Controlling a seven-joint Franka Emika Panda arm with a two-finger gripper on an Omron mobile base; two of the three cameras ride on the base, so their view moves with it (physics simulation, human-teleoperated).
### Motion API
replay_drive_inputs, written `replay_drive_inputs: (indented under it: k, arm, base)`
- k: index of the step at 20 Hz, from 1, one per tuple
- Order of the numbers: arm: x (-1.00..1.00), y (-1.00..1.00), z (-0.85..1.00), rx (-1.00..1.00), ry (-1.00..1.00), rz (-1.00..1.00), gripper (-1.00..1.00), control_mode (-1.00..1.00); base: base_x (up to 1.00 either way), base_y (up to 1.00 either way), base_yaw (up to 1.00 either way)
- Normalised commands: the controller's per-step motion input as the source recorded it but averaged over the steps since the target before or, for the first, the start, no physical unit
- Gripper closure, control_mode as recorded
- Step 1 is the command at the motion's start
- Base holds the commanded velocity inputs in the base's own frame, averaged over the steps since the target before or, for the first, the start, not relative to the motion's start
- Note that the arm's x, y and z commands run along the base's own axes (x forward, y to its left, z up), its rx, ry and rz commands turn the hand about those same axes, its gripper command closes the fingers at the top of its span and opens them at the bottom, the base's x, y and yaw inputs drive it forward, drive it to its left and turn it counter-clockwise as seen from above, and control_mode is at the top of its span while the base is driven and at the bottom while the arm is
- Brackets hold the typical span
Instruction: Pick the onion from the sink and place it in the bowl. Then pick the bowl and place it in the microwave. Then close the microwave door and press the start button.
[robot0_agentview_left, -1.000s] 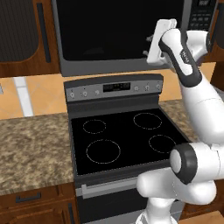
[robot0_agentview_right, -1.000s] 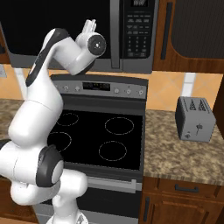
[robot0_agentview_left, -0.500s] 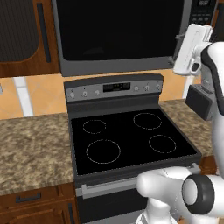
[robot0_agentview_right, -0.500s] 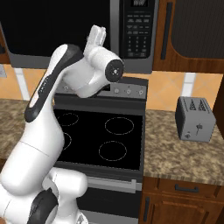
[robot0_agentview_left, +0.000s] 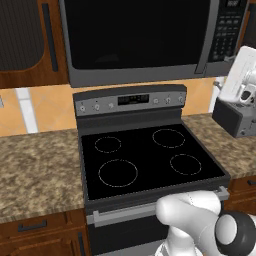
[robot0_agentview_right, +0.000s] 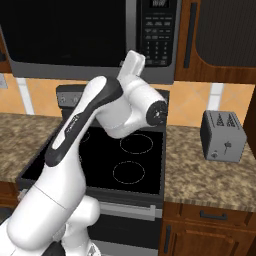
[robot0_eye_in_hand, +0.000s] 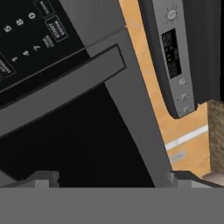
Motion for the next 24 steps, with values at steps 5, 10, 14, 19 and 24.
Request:
replay_drive_inputs:
  k: [5, 10, 14, 19, 24]
  arm:
    - [0.2, -0.58, -0.15, 0.0, 0.05, 0.06, -1.0, -1.0]
    - [0.38, -0.48, -0.18, 0.0, 0.06, 0.09, -1.0, -1.0]
    - [0.61, -0.03, -0.16, 0.0, 0.01, 0.05, -1.0, -1.0]
    - [0.55, 0.0, -0.09, 0.0, 0.0, 0.0, -1.0, -1.0]
    - [0.43, 0.0, 0.0, 0.0, 0.0, 0.0, -1.0, -1.0]
  base:
    - [0.0, 0.0, 0.0]
    - [0.0, 0.0, 0.0]
    - [0.0, 0.0, 0.0]
    - [0.0, 0.0, 0.0]
    - [0.0, 0.0, 0.0]
